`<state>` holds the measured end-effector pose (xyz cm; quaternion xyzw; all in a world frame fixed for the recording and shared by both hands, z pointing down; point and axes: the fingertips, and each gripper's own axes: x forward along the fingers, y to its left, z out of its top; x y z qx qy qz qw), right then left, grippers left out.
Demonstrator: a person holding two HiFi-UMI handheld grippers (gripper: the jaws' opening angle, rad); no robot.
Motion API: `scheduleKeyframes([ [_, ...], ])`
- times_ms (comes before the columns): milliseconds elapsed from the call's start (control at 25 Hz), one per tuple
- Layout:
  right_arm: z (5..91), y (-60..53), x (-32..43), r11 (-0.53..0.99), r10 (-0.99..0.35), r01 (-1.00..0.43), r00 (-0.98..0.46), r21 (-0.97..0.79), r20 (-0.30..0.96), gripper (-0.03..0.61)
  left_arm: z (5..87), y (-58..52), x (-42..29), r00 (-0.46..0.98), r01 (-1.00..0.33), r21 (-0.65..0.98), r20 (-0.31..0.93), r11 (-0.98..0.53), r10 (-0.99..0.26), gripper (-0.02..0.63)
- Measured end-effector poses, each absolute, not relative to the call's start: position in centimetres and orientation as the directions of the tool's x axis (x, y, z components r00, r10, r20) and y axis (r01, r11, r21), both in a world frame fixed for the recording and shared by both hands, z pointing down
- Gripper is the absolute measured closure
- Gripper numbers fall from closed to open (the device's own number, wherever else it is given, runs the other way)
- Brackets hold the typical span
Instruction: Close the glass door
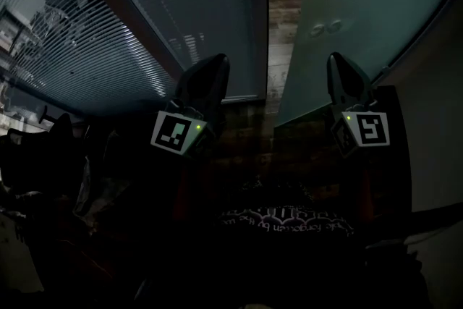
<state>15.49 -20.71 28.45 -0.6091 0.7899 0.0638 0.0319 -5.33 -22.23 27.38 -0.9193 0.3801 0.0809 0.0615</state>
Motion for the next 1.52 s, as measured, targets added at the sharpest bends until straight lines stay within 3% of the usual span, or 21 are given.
scheduleKeyframes([
  [320,29.3,-26.4,18.1,0.259,-0.962,-0.965,-0.262,0.042,-0.080,0.574,27.6,-27.6,-4.1,0.671,-0.738,-0.039,-0.150,-0.674,-0.726,0.612],
  [1000,31.6,-32.6,20.6,0.238,-0.971,-0.970,-0.238,0.048,-0.007,0.571,26.8,-35.8,-1.5,0.715,-0.694,-0.042,-0.159,-0.719,-0.681,0.612],
  [1320,33.9,-34.8,21.6,0.237,-0.969,-0.971,-0.233,0.035,0.078,0.446,27.2,-37.7,-0.9,0.728,-0.681,-0.043,-0.145,-0.731,-0.670,0.612],
  [1520,34.5,-36.0,21.8,0.245,-0.964,-0.969,-0.241,0.031,0.110,0.402,27.4,-38.3,-0.9,0.732,-0.678,-0.045,-0.140,-0.734,-0.667,0.612],
])
